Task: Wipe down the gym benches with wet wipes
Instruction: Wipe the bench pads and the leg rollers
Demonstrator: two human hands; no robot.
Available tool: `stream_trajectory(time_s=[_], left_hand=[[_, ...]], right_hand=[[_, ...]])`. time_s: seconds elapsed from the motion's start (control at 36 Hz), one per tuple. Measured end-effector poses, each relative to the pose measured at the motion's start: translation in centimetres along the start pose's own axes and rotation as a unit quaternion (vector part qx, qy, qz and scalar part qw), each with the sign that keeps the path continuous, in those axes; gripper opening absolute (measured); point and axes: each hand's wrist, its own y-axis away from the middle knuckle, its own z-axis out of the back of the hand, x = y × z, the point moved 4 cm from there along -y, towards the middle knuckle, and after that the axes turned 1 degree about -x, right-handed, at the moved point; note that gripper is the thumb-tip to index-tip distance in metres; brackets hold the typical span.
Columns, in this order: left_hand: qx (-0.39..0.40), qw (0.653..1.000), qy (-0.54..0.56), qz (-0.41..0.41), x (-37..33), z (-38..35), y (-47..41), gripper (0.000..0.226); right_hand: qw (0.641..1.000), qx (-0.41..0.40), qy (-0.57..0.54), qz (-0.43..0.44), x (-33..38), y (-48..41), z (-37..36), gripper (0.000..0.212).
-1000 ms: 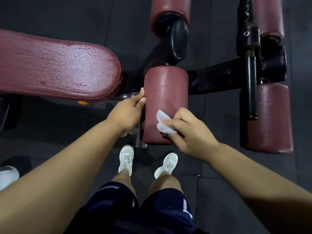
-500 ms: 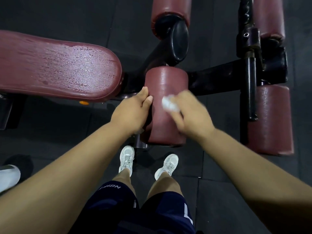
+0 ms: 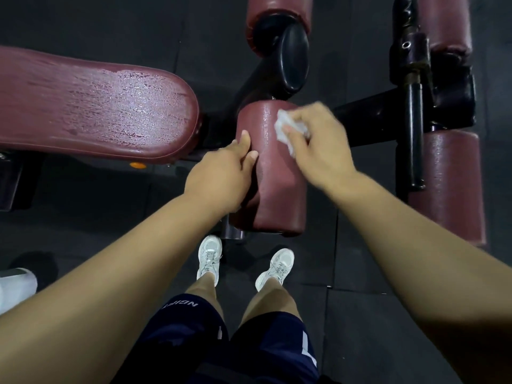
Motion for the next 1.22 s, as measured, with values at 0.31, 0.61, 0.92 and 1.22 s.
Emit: stream_trajectory(time_s=[0.31, 0.61, 0.92, 1.22], left_hand=[[0.037, 0.989, 0.13, 0.06, 3.0, -0.2, -0.9, 0.043], [0.082, 0.976, 0.188, 0.074, 1.8, -0.2, 0.1, 0.068], [0.111, 0.966, 0.223, 0.077, 2.8, 0.2, 0.2, 0.06], [0.064, 0.998, 0.011, 0.011, -0.8, 3.7, 2.7, 0.027]], right_hand=[[0.991, 0.039, 0.023, 0.127, 0.3, 2.8, -1.5, 0.023], [0.996, -0.001, -0.063, -0.064, -0.5, 0.9, -0.9, 0.016], [0.998, 0.054, 0.016, -0.016, 0.9, 8.1, 0.0, 0.02], [0.973, 0.064, 0.026, -0.218, 0.7, 2.7, 5.5, 0.021]])
